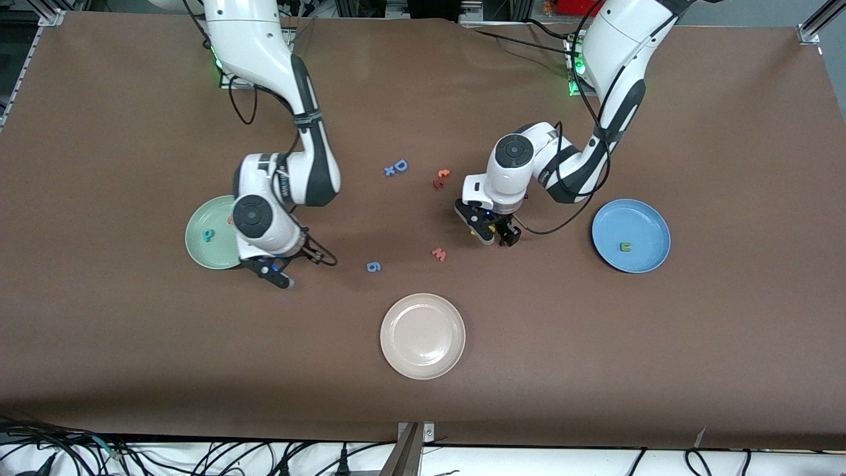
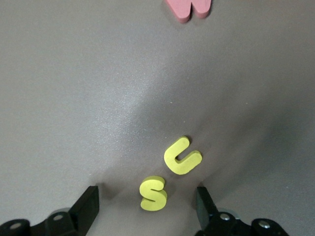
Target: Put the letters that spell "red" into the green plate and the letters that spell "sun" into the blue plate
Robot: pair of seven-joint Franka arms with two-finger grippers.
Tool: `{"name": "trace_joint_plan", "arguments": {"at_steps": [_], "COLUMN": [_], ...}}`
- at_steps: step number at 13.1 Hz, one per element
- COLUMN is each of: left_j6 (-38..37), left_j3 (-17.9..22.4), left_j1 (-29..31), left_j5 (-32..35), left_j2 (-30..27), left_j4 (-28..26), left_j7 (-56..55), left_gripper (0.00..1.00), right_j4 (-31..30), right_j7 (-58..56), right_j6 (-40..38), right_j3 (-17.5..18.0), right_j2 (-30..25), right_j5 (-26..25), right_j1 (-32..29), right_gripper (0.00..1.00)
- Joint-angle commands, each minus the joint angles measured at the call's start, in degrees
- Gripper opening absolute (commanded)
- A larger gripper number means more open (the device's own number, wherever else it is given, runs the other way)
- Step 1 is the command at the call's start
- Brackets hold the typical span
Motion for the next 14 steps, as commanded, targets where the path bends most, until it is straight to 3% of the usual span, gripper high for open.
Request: {"name": "trace_joint_plan", "arguments": {"at_steps": [1,4,8,10,11,12,14], "left_j6": [0.6,1.4,1.8,1.8,1.8,1.8,1.8], "left_j3": [0.1,0.5,0.9,1.0,1.0,1.1,1.4], "left_j1": [-0.1,-0.1,0.0,0.0,0.1,0.2,0.8], "left_j5": [1.4,1.5,0.9,0.8,0.8,0.8,0.7], "left_j2": [1.4,1.5,1.5,1.5,1.5,1.5,0.8], "left_j4": [1.2,1.2,1.2,1.2,1.2,1.1,0.9], "left_j7": [-0.1,0.3,0.3,0.2,0.2,0.1,0.2], "left_gripper": [0.85,0.67,0.33,0.24,0.20,0.18,0.15], "right_j4": [-0.4,-2.2,-7.2,-7.5,-7.5,-7.2,-6.6], "right_j7": [-10.2,-20.2,-28.2,-30.2,-30.3,-30.3,-30.4], "right_j6": [-6.6,-10.6,-9.1,-7.9,-7.9,-8.0,-8.7], "right_j3": [-5.4,-9.6,-10.0,-9.9,-9.9,-9.8,-9.9], "right_j2": [-1.6,-1.6,-1.5,-1.0,-0.9,-0.9,-1.0], "right_j5": [0.0,0.1,0.7,0.7,0.7,0.7,0.7], "right_j1": [0.1,-0.1,-1.8,-3.5,-3.9,-4.2,-4.1], "right_gripper": [0.00,0.00,0.00,0.01,0.39,0.99,1.00]}}
